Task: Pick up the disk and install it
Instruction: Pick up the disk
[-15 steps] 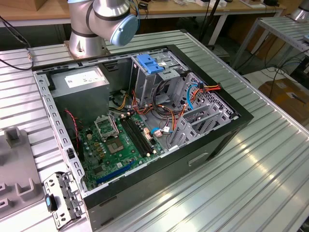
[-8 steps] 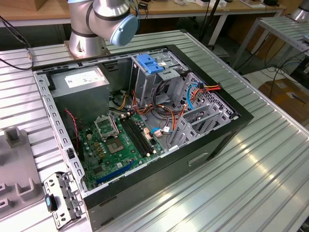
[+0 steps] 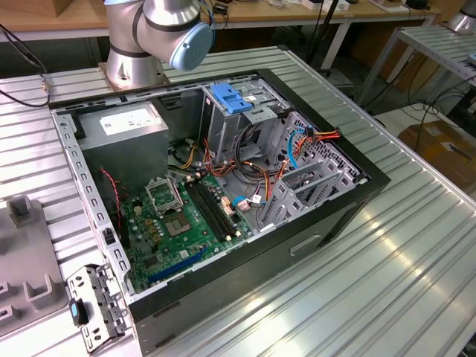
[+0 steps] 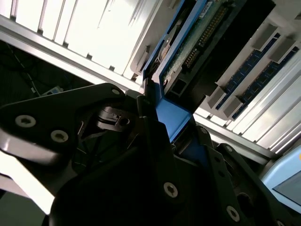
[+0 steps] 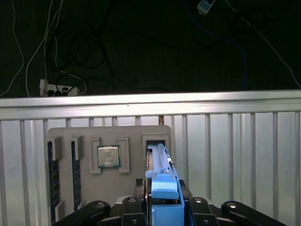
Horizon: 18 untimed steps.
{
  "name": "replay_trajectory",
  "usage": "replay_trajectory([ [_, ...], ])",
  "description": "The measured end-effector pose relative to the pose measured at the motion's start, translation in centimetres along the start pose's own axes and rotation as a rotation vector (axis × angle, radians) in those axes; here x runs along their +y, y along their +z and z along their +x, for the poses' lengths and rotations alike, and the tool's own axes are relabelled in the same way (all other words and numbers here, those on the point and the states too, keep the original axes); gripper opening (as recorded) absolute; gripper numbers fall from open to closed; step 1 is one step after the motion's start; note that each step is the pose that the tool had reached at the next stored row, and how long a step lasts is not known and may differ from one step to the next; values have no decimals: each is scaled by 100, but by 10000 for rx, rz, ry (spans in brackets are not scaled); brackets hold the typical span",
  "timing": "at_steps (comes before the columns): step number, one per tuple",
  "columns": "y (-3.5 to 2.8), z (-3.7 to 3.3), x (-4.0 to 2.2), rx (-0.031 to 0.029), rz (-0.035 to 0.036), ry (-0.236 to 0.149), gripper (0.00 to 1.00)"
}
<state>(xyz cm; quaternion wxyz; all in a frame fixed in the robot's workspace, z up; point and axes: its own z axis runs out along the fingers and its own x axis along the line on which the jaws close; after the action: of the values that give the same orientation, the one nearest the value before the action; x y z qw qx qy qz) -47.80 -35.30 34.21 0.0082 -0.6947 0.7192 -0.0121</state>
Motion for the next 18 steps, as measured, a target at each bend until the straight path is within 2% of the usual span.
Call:
replay_trajectory([
  [18,-132,0,-4,-2,-1,1,37],
])
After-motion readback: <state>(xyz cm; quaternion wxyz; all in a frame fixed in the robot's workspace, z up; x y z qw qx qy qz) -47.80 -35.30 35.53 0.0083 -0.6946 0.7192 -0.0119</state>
